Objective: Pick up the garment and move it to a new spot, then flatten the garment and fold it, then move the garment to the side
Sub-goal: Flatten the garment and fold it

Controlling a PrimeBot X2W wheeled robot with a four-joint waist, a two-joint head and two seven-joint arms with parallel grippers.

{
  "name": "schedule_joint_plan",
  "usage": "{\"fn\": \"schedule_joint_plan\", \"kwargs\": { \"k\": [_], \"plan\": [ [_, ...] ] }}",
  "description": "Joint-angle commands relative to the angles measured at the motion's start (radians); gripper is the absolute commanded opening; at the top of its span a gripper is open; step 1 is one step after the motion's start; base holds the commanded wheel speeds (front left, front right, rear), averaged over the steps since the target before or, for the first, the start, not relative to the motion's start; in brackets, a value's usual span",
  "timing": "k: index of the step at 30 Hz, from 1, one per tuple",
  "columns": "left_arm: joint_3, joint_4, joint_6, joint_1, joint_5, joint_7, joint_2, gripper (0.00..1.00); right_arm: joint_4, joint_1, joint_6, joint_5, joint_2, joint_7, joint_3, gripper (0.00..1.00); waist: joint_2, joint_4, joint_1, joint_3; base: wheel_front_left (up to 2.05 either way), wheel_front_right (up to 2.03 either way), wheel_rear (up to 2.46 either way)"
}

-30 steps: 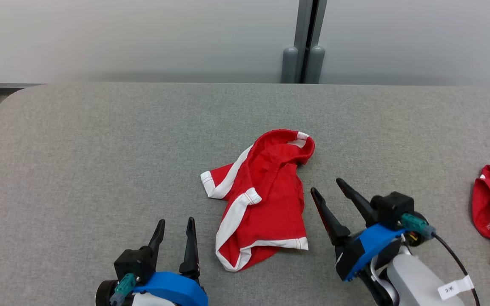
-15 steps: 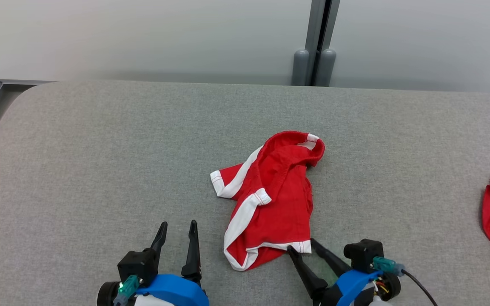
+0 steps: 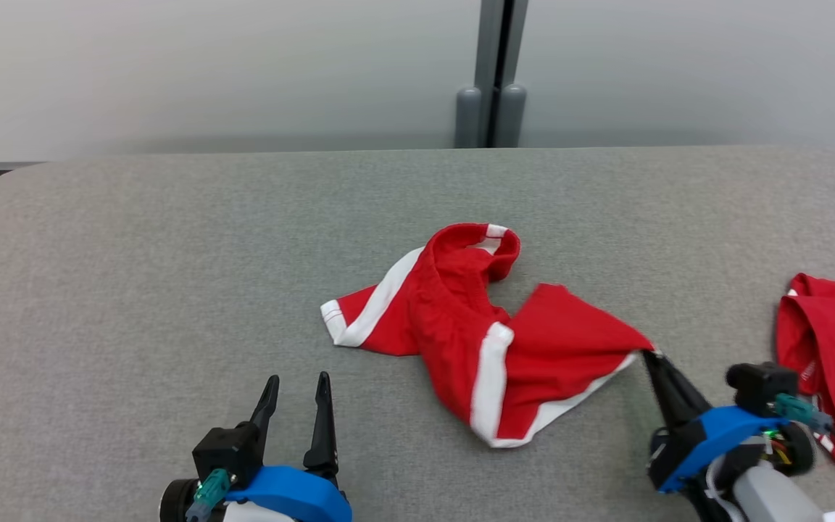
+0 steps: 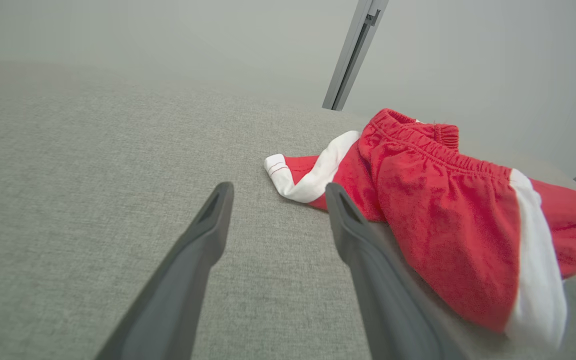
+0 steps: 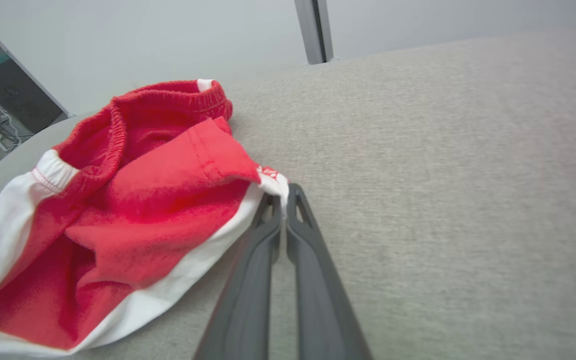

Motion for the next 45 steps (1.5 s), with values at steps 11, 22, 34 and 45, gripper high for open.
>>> {"fn": "schedule_joint_plan", "kwargs": {
  "k": [11, 22, 34, 45],
  "plan": [
    [-0.122, -0.026, -0.056, -0.106, 0.025, -0.002, -0.001, 1.0, 0.072, 0.042, 0.0, -0.173, 0.033, -0.003, -0.197, 1.0, 0.0, -0.081, 0.0, 0.015, 0.0, 0.0, 0.0],
    [-0.513, 0.21, -0.098, -0.432, -0.072, 0.08, -0.001, 1.0, 0.045, 0.03, 0.0, -0.238, 0.092, -0.003, -0.211, 1.0, 0.0, -0.156, 0.0, 0.048, 0.0, 0.0, 0.0],
    [-0.771, 0.373, 0.062, -0.591, -0.223, 0.282, 0.0, 1.0, 0.038, 0.008, 0.0, -0.239, 0.118, -0.004, -0.184, 1.0, 0.0, -0.212, 0.0, 0.079, 0.0, 0.0, 0.0],
    [-0.809, 0.383, 0.122, -0.6, -0.339, 0.095, 0.0, 0.0, 0.004, 0.027, 0.0, -0.232, 0.114, -0.004, -0.21, 1.0, 0.0, -0.153, 0.0, 0.074, 0.0, 0.0, 0.0]
  ]
}}
